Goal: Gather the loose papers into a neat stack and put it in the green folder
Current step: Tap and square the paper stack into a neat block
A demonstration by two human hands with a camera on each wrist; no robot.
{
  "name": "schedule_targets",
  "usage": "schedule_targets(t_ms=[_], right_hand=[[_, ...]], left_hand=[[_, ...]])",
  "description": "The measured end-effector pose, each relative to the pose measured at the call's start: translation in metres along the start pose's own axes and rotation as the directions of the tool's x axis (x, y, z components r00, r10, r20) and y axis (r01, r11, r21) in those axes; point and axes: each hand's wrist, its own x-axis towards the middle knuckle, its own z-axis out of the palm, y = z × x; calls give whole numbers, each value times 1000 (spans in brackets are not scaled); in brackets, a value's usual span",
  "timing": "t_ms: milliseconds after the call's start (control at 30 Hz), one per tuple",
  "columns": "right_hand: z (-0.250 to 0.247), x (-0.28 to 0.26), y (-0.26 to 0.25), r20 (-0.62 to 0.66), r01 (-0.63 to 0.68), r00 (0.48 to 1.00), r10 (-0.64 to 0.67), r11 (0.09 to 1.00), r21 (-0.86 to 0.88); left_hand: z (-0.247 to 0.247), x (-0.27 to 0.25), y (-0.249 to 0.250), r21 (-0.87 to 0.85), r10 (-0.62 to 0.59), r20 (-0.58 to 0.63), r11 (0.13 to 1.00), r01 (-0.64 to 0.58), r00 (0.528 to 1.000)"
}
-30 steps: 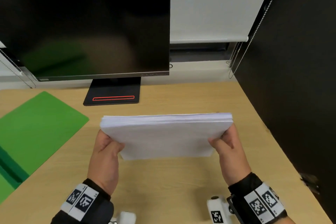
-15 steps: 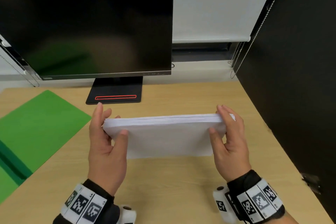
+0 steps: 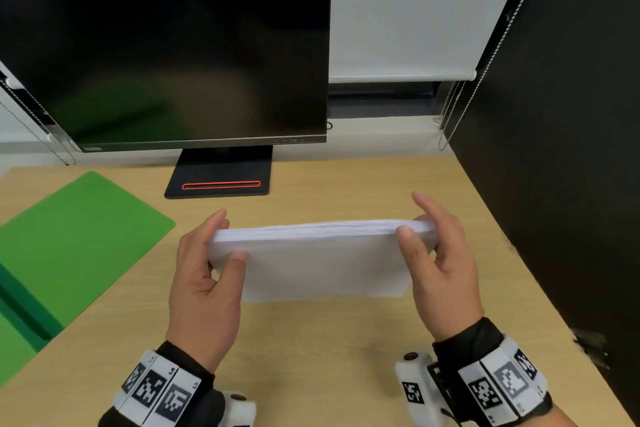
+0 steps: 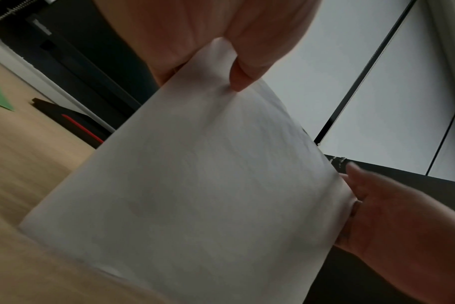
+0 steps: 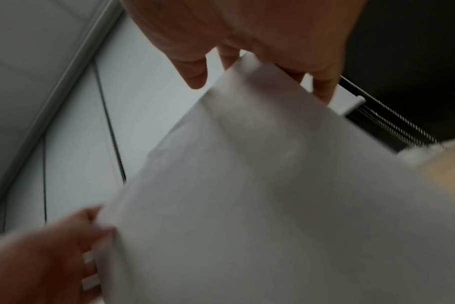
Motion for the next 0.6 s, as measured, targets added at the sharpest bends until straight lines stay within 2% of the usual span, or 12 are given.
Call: schedule_targets(t_ms=[100,200,333,433,600], right_hand=[[4,11,-11,-22,-190,981,195,970,153],[11,24,-18,-59,-250,964,259,960,128],[14,21,-23,-124,-193,973,196,981,33],[21,18,-26,-117,-135,985,123,986,-96],[27,20,-24,-151,-94,986,76,989,-112]], left_hand=[[1,-3,-1,-76,-46,-8,996,46,999],[2,-7,2,-74,-65,-16,995,63,998],[2,-9,2,-61,-80,-21,995,79,997],[3,-10,5,-10,-23,-33,1000,23,999],[3,-10,6,54,38,-28,998,-36,999]])
